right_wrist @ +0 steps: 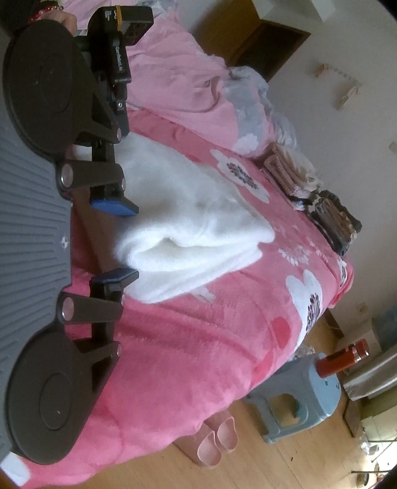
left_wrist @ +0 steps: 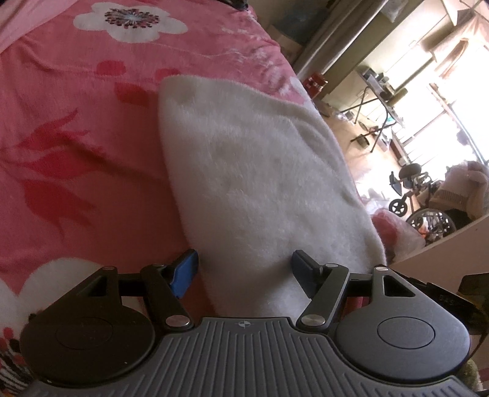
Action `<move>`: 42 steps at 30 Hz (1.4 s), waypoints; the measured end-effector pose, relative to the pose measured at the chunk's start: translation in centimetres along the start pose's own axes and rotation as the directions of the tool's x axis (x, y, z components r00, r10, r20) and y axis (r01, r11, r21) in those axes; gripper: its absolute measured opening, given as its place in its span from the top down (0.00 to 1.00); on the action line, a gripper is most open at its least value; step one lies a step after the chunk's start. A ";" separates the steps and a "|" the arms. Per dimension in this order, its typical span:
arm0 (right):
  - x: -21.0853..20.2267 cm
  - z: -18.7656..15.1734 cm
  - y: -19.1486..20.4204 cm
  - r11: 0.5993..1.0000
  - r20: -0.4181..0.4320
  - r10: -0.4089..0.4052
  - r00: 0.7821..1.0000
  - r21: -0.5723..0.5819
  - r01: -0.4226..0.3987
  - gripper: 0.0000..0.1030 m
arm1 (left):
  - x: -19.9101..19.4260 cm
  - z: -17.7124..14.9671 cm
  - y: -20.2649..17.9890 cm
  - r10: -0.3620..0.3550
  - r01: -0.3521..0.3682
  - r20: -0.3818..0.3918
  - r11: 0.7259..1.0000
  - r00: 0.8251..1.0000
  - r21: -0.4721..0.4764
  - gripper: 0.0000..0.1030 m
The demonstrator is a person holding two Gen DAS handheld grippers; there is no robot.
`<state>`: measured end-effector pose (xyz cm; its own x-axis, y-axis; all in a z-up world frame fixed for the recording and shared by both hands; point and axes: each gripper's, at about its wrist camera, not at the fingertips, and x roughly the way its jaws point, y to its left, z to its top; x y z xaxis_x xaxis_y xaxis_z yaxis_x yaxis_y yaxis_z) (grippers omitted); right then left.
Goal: Fold clothes
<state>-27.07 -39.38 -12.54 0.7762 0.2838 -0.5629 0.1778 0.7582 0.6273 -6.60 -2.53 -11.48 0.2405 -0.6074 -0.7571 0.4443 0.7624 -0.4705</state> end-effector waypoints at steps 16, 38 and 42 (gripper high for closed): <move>-0.2 0.9 1.1 0.998 0.061 -0.006 0.998 -0.066 0.010 0.78 | 0.1 0.1 -1.5 0.000 0.000 0.020 1.000 1.000 0.021 0.34; 0.4 0.1 -0.4 0.988 0.054 -0.086 0.995 -0.125 0.092 0.69 | 1.1 -1.9 -5.1 0.095 -0.104 0.043 0.936 0.995 0.336 0.32; -1.9 0.7 -0.6 0.990 0.057 -0.088 0.994 -0.105 0.094 0.67 | 0.9 -1.9 -4.9 0.091 -0.098 0.037 0.939 0.995 0.331 0.32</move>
<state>-28.21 -40.80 -11.46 0.7904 0.1820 -0.5849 0.1856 0.8388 0.5119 -10.18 -6.36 -10.70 0.3117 -0.5432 -0.7796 0.6788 0.7014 -0.2173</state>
